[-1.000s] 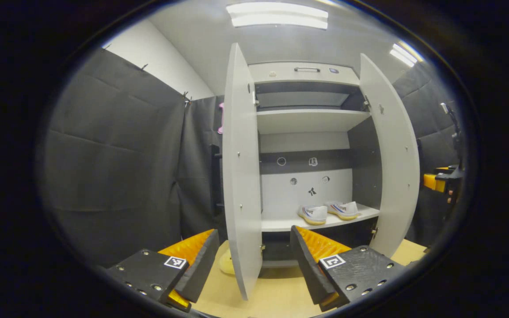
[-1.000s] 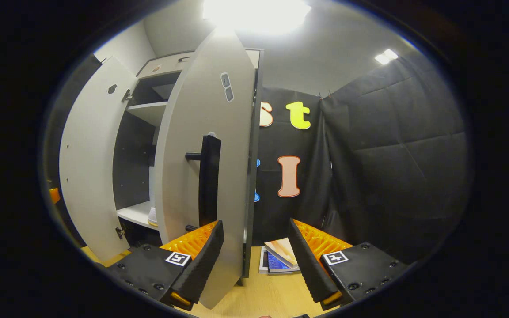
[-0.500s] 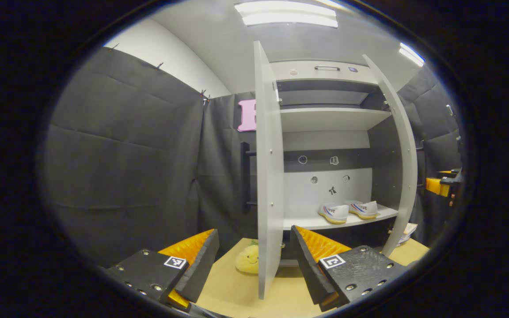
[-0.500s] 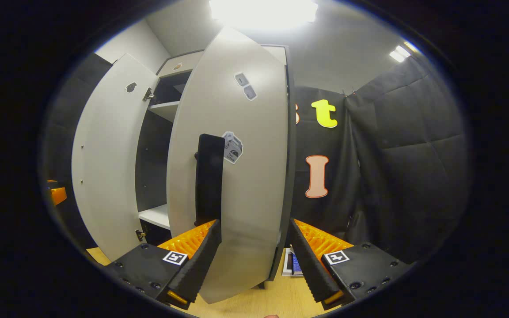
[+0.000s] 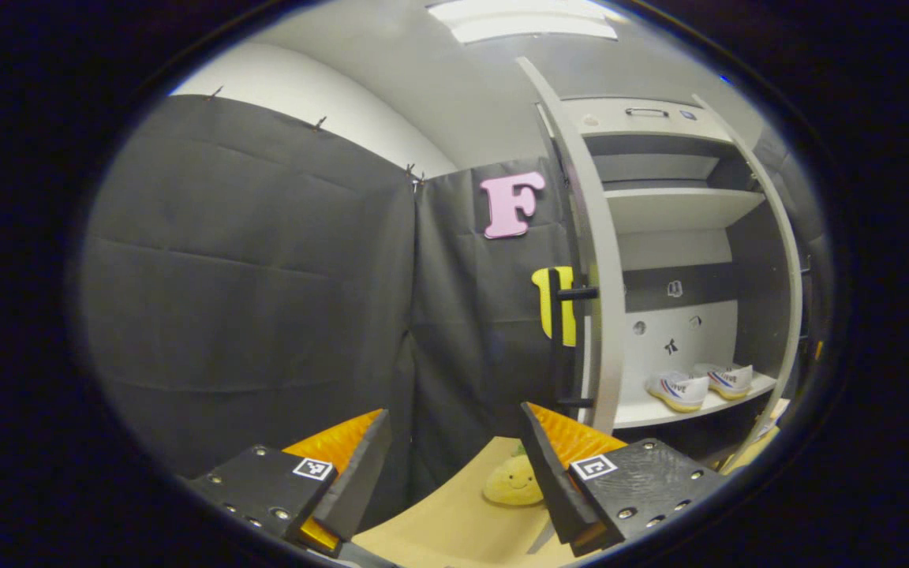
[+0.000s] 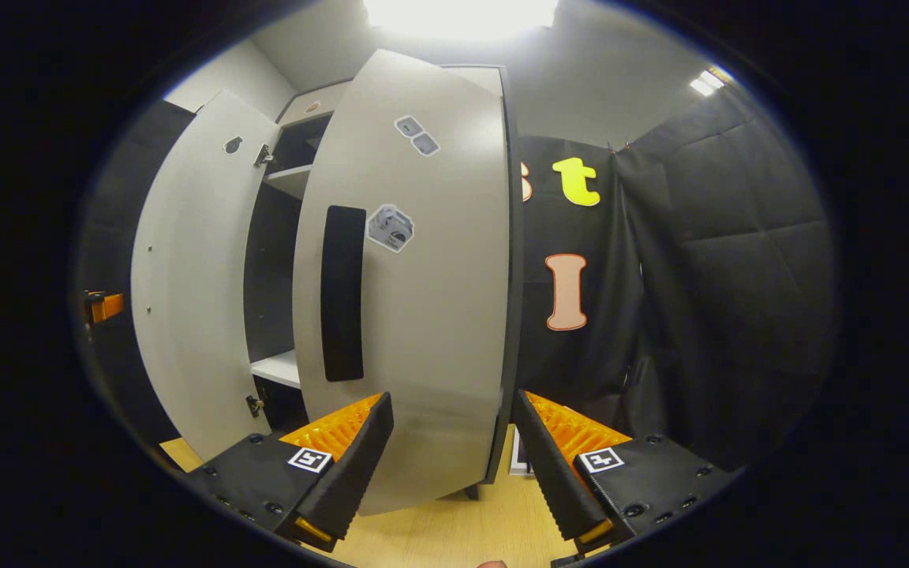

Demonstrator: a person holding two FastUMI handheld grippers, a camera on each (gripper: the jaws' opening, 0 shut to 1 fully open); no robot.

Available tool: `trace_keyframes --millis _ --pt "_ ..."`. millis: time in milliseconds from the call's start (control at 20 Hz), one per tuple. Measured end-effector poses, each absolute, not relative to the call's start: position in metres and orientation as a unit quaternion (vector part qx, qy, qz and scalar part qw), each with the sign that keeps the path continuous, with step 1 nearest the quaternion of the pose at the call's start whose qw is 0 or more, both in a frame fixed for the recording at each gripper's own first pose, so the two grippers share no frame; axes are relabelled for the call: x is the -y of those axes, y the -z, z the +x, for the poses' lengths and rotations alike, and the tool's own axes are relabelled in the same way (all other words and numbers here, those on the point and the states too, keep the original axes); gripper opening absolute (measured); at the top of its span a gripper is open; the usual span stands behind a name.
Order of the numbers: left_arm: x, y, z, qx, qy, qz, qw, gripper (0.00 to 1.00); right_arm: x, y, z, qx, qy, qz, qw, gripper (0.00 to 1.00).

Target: Grab one shoe with the right hand and put it into the shoe cabinet, grab the other shoe with the left hand and put it into the shoe cabinet; then close the right door with the right hand and the left door with the left hand.

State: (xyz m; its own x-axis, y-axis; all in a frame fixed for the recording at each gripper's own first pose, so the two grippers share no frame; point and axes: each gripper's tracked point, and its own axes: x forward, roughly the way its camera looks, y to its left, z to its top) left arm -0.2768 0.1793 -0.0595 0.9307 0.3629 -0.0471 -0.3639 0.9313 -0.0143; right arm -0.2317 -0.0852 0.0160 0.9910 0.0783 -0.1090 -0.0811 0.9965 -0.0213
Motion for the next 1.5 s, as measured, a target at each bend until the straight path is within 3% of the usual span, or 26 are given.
trace_keyframes --millis 300,650,1500 --pt "-0.179 0.082 -0.23 -0.052 -0.165 -0.046 0.984 0.93 0.106 0.008 -0.248 -0.083 -0.02 -0.02 0.996 0.96" --pt "-0.158 0.076 -0.23 -0.044 -0.132 -0.025 0.99 0.91 0.107 0.021 -0.254 -0.093 -0.019 -0.016 0.995 0.97" --pt "0.003 0.073 -0.193 -0.029 0.002 -0.019 0.999 0.91 0.129 0.034 -0.268 -0.097 -0.011 -0.015 0.995 0.98"
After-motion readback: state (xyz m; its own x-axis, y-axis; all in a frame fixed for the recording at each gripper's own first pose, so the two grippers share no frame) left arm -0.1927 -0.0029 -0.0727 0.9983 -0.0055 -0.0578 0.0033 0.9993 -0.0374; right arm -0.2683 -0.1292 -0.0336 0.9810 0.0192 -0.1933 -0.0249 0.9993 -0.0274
